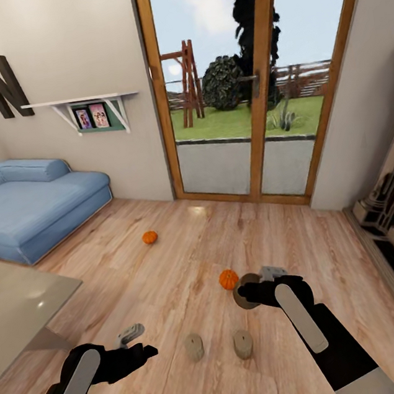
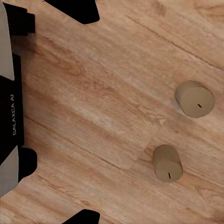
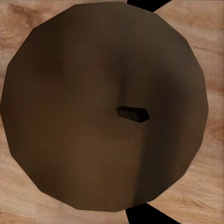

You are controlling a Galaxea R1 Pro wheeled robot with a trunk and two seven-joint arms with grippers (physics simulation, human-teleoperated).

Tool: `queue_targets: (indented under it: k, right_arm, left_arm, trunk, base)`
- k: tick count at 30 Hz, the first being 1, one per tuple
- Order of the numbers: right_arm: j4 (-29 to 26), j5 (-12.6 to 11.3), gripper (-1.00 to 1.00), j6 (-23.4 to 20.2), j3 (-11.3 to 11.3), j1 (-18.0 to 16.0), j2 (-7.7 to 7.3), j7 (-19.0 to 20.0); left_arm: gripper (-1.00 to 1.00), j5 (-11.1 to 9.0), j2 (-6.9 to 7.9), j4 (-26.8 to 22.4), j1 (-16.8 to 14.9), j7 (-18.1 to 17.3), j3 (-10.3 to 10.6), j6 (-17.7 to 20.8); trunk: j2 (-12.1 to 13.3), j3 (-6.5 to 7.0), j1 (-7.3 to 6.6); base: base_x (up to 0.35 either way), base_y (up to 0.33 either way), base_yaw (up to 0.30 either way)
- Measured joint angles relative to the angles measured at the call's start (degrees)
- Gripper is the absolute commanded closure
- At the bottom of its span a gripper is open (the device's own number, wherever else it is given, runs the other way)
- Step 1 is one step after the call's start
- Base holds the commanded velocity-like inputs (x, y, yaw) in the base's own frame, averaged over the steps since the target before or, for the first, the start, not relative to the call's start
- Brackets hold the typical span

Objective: Place each of the two pumpkins and all three candles from the living room inside a cabinet in the living room (use any cabinet), then make sure every cabinet is closed, and position the cauldron so it is next to a table in the living room.

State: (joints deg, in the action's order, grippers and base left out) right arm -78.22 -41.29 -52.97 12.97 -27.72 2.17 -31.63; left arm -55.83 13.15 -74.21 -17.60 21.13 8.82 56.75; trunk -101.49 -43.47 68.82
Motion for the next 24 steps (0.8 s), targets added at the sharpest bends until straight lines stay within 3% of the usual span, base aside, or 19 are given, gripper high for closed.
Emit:
queue_targets:
  k: [9,18,24]
  right_arm:
    - [0.36,0.06,1.0,-0.05,-0.01,0.0,0.02,0.02]
    - [0.56,0.11,1.0,-0.09,0.0,0.01,0.01,0.02]
    - [0.35,-2.61,1.0,0.04,0.0,0.01,-0.13,0.02]
  left_arm:
    - [-1.0,-0.07,-0.14,0.02,-0.01,0.07,0.42,-0.02]
    - [-1.0,-0.01,-0.04,-0.07,0.0,0.08,0.42,-0.01]
    - [-1.0,0.0,-0.03,-0.1,0.01,0.06,0.39,0.0]
  trunk:
    - [0.0,0.0,0.01]
    - [0.0,0.0,-0.02]
    - [0.0,0.0,-0.02]
  base:
    - [0.025,0.043,-0.246]
    - [0.217,0.041,-0.262]
    - [0.254,0.197,-0.237]
